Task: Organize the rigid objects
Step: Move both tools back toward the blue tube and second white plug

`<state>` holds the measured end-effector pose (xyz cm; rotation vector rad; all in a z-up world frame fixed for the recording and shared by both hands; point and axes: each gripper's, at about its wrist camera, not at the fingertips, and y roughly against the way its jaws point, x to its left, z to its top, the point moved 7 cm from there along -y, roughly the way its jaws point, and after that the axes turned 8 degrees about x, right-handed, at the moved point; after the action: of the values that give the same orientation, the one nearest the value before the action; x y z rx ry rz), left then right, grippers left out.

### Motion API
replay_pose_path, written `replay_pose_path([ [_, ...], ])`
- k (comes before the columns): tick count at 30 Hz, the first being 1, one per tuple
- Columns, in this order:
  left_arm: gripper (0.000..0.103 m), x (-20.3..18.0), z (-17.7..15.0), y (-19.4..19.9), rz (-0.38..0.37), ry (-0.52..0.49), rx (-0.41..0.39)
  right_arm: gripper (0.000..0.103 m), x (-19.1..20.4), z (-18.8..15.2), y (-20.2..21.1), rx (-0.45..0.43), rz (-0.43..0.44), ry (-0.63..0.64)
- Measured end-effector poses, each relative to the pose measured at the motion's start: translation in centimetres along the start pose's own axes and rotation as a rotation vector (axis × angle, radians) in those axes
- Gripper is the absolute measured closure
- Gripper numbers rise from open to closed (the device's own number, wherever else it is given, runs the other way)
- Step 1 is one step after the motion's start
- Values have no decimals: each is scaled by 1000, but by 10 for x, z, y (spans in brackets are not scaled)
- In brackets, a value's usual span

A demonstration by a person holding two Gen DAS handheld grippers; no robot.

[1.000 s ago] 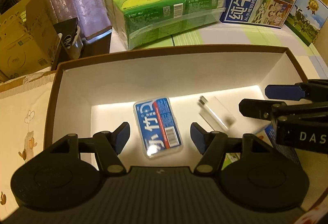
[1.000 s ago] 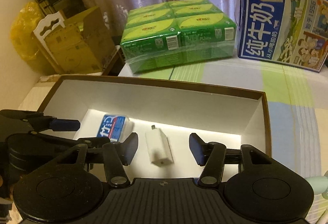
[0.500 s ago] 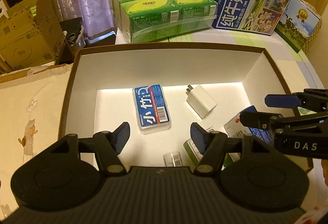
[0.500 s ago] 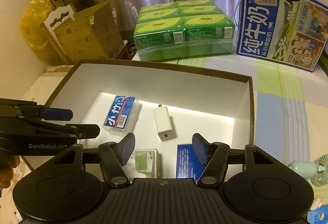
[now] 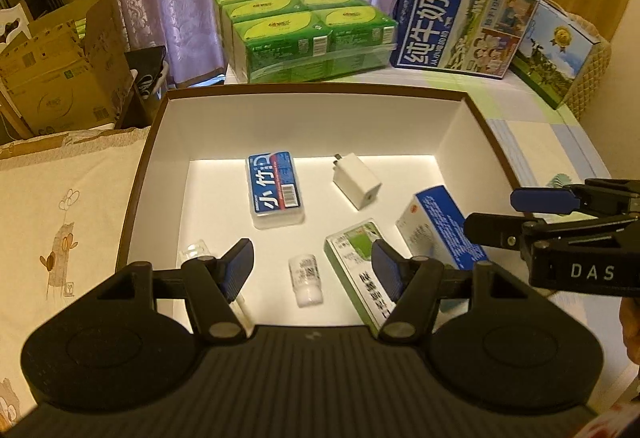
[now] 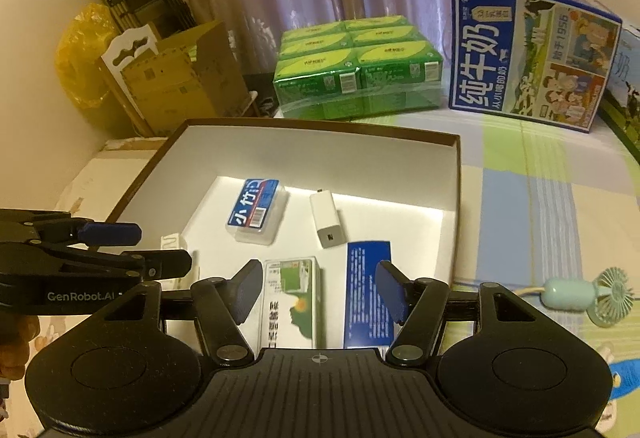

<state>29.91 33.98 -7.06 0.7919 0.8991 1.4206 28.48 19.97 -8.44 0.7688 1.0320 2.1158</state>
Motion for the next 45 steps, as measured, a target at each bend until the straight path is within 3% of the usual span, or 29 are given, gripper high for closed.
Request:
replay_pose_path([
  [26, 41, -83, -72, 36, -69, -30, 12, 43, -36, -85, 69, 7, 18, -53],
  [45, 41, -155, -92, 34, -65, -19, 55, 43, -98, -121, 98, 52, 50, -62],
])
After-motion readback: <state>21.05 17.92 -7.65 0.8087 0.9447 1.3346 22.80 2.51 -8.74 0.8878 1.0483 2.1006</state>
